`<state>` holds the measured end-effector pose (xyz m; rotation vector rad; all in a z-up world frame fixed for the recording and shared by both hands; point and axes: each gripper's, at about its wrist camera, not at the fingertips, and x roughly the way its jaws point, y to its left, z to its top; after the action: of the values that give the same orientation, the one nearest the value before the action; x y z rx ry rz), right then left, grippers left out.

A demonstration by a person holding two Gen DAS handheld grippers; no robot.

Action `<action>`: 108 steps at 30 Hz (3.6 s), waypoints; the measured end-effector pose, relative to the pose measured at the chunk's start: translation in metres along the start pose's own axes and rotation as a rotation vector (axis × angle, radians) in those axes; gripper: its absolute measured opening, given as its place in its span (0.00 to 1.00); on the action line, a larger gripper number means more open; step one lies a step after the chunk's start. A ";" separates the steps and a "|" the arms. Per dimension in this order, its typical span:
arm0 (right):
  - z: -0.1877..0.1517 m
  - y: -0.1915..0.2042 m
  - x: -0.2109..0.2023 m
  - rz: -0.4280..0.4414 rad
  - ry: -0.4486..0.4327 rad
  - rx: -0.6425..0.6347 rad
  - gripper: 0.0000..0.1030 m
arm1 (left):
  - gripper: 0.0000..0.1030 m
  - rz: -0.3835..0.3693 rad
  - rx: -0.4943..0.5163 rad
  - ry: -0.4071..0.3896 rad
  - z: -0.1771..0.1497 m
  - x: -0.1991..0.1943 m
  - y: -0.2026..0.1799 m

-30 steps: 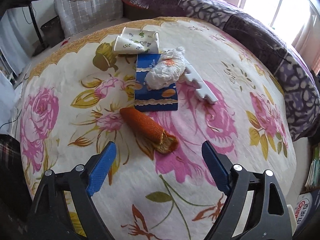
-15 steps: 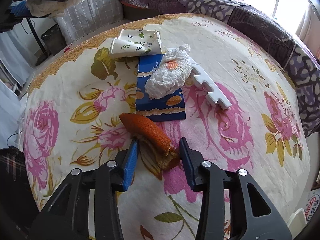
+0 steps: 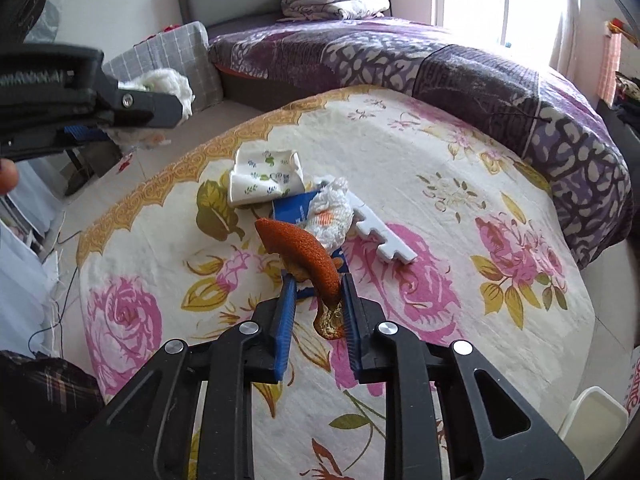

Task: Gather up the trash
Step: 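Grasp the orange snack stick with the right gripper while left holds the tissue ball, then carry the orange stick over the basket and open the right gripper while left carries tissue, then open the left gripper over the basket to drop the tissue ball, then grasp the second white tissue ball on the blue box with the left gripper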

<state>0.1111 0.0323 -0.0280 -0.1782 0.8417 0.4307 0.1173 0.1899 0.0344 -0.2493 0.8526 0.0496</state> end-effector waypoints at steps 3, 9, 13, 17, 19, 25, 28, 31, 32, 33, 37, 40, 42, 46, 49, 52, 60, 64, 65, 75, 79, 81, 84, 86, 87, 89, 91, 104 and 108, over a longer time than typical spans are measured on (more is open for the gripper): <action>0.005 -0.006 -0.014 -0.033 -0.040 0.042 0.21 | 0.32 0.034 0.022 -0.049 0.000 -0.007 -0.007; 0.008 -0.024 -0.036 -0.089 -0.092 0.131 0.21 | 0.32 0.066 0.036 -0.127 -0.001 -0.018 -0.020; 0.006 -0.040 -0.048 -0.116 -0.104 0.191 0.21 | 0.32 0.085 0.055 -0.150 -0.004 -0.019 -0.030; 0.003 -0.055 -0.057 -0.154 -0.114 0.239 0.21 | 0.32 0.110 0.096 -0.172 -0.007 -0.017 -0.047; -0.001 -0.063 -0.061 -0.173 -0.116 0.261 0.21 | 0.32 0.107 0.117 -0.173 -0.010 -0.016 -0.056; -0.010 -0.086 -0.071 -0.213 -0.111 0.318 0.21 | 0.32 0.085 0.184 -0.165 -0.020 -0.010 -0.088; -0.015 -0.099 -0.078 -0.233 -0.110 0.344 0.21 | 0.32 0.068 0.217 -0.166 -0.026 -0.009 -0.106; -0.021 -0.109 -0.085 -0.251 -0.112 0.370 0.21 | 0.32 0.051 0.246 -0.165 -0.031 -0.007 -0.122; -0.023 -0.113 -0.087 -0.257 -0.112 0.378 0.21 | 0.32 0.045 0.255 -0.164 -0.032 -0.007 -0.127; -0.025 -0.117 -0.090 -0.264 -0.112 0.389 0.21 | 0.32 0.038 0.264 -0.164 -0.034 -0.006 -0.133; -0.034 -0.136 -0.100 -0.278 -0.107 0.439 0.21 | 0.32 0.005 0.291 -0.161 -0.039 -0.004 -0.154; -0.041 -0.149 -0.109 -0.301 -0.108 0.473 0.21 | 0.32 -0.019 0.308 -0.160 -0.041 -0.003 -0.168; -0.047 -0.157 -0.115 -0.321 -0.111 0.495 0.21 | 0.32 -0.036 0.322 -0.159 -0.044 -0.003 -0.178; -0.060 -0.178 -0.129 -0.363 -0.113 0.560 0.21 | 0.32 -0.066 0.351 -0.156 -0.050 -0.002 -0.195; -0.072 -0.196 -0.142 -0.404 -0.105 0.623 0.21 | 0.32 -0.094 0.376 -0.155 -0.055 -0.002 -0.207; -0.085 -0.214 -0.152 -0.453 -0.091 0.683 0.22 | 0.32 -0.134 0.402 -0.144 -0.063 -0.001 -0.219; -0.122 -0.248 -0.183 -0.550 -0.097 0.827 0.43 | 0.32 -0.255 0.480 -0.078 -0.086 0.004 -0.261; -0.136 -0.260 -0.199 -0.605 -0.122 0.854 0.50 | 0.32 -0.315 0.531 -0.045 -0.102 0.004 -0.284; -0.139 -0.262 -0.203 -0.616 -0.128 0.860 0.51 | 0.32 -0.325 0.541 -0.039 -0.105 0.004 -0.289; -0.169 -0.288 -0.236 -0.683 -0.172 0.947 0.68 | 0.33 -0.447 0.657 0.064 -0.142 0.009 -0.336; -0.180 -0.295 -0.247 -0.705 -0.195 0.988 0.76 | 0.39 -0.523 0.685 0.123 -0.155 0.010 -0.349; -0.183 -0.297 -0.251 -0.716 -0.200 0.998 0.77 | 0.50 -0.538 0.705 0.122 -0.161 0.008 -0.353; -0.185 -0.300 -0.252 -0.715 -0.205 1.015 0.78 | 0.50 -0.544 0.722 0.124 -0.164 0.006 -0.357; -0.186 -0.300 -0.253 -0.715 -0.205 1.013 0.80 | 0.50 -0.535 0.720 0.126 -0.163 0.007 -0.355; -0.186 -0.300 -0.253 -0.714 -0.206 1.011 0.81 | 0.50 -0.527 0.718 0.125 -0.162 0.008 -0.354; -0.184 -0.300 -0.251 -0.713 -0.204 1.000 0.83 | 0.51 -0.508 0.709 0.119 -0.158 0.010 -0.350; -0.179 -0.297 -0.246 -0.719 -0.199 0.983 0.88 | 0.52 -0.489 0.689 0.111 -0.153 0.013 -0.343; -0.130 -0.244 -0.190 -0.746 -0.136 0.773 0.93 | 0.86 -0.162 0.546 -0.124 -0.105 0.011 -0.269; -0.117 -0.227 -0.170 -0.713 -0.111 0.719 0.93 | 0.87 -0.049 0.530 -0.153 -0.090 0.018 -0.243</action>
<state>0.0307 -0.2600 0.0201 0.2140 0.7223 -0.5316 0.0968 -0.0683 0.0124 0.2293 0.6797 -0.1996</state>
